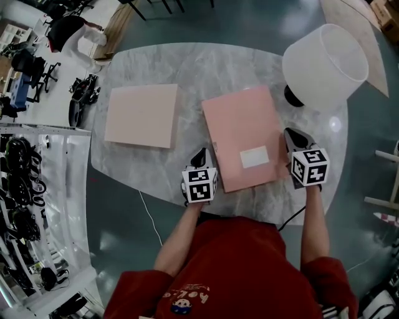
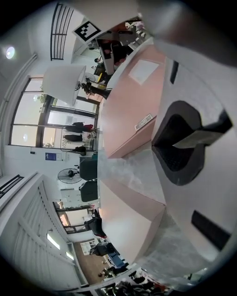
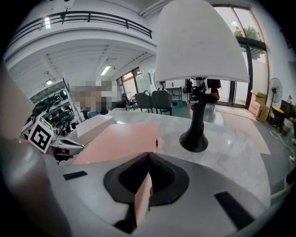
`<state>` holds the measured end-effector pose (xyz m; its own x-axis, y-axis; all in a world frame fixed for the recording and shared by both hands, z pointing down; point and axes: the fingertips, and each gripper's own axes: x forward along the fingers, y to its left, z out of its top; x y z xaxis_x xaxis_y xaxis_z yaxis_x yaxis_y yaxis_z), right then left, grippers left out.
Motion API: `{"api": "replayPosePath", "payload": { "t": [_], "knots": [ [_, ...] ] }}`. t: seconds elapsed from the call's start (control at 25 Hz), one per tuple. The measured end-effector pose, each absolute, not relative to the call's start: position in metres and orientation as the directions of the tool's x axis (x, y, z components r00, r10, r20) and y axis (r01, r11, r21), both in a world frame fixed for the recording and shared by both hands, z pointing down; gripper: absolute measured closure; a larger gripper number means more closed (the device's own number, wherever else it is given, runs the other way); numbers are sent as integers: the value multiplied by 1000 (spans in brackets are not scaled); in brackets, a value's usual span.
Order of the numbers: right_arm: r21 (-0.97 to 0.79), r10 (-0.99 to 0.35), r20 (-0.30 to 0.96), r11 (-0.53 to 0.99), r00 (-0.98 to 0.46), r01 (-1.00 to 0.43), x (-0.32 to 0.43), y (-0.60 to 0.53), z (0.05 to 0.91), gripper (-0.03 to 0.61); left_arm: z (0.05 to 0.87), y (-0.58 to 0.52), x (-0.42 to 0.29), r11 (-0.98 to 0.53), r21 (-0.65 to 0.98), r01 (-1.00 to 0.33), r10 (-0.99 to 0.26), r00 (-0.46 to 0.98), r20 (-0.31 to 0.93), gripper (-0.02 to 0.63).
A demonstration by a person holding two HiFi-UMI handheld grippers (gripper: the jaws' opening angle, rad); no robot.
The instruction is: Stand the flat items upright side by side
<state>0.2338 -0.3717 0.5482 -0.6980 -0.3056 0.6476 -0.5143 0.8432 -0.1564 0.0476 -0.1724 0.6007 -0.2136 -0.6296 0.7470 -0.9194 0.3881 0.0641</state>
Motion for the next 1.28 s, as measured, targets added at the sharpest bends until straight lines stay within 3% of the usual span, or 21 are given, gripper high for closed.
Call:
{"api": "replayPosePath", "payload": {
  "t": [0.32,0.8,1.28],
  "knots": [
    [-242,-230,653,840,-722,-486,235,-374,563,573,616,-178,53,399,106,-911,-599,-172,782,609],
    [-632,114,557,701,-823,-330,225,-353,589,322,629,-183,56,402,177,-898,-595,-109,797,609],
    [-753,257,517,589,-816,-292,223,-345,613,264,645,-180,61,408,187,-893,-545,-74,835,610]
  ]
}}
